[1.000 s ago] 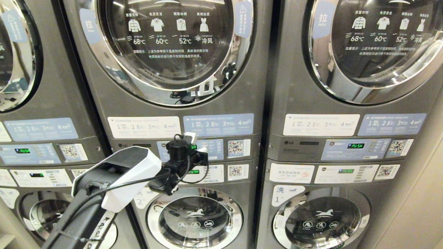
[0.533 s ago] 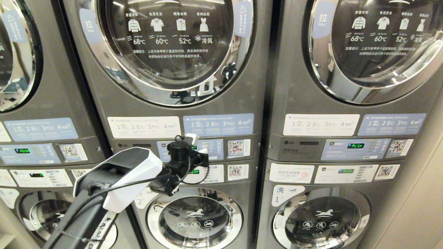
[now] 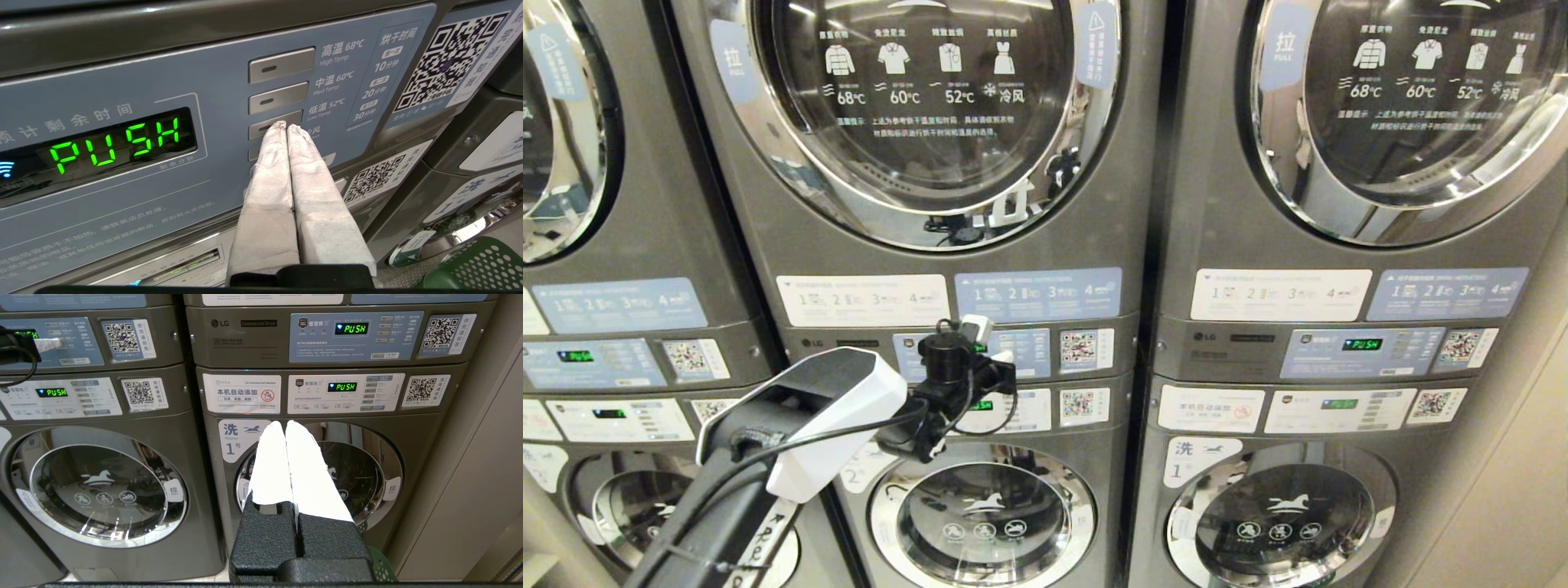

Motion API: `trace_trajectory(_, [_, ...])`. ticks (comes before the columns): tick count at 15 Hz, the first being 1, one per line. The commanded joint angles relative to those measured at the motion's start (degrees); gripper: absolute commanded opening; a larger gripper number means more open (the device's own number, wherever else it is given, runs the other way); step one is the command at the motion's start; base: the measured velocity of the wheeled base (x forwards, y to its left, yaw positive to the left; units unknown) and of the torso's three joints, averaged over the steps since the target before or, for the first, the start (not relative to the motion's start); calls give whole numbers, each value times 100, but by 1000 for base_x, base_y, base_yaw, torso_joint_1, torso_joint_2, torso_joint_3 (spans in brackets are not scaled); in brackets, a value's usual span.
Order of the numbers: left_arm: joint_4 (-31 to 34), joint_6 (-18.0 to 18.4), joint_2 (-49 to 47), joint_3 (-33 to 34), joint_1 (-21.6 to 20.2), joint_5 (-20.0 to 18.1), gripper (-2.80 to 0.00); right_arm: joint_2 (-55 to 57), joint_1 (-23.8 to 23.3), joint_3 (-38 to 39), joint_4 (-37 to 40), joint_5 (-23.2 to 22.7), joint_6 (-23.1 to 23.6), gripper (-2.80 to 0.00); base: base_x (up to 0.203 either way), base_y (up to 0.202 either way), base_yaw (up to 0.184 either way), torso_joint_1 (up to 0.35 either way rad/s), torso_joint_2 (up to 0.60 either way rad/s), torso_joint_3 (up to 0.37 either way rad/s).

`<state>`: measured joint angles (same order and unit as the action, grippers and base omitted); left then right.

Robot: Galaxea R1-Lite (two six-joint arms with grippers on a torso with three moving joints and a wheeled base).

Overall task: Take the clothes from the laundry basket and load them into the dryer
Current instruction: Close the dryer

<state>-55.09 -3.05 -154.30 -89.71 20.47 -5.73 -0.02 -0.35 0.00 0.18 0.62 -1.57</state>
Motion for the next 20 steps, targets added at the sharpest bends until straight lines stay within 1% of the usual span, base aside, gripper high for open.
trace_trajectory(1, [-37, 6, 31, -3, 10, -7, -280, 2, 0, 0, -1, -1, -1, -280, 0, 0, 0, 0, 0, 0])
trace_trajectory(9, [7, -3, 14, -134, 45, -7, -280, 2, 0, 0, -1, -1, -1, -280, 0, 0, 0, 0, 0, 0])
trace_trajectory(16, [146, -20, 3, -108, 45, 2, -280, 2, 0, 0, -1, -1, -1, -280, 0, 0, 0, 0, 0, 0])
trace_trajectory(20, [183, -12, 5, -126, -15, 19, -280, 2, 0, 0, -1, -1, -1, -280, 0, 0, 0, 0, 0, 0])
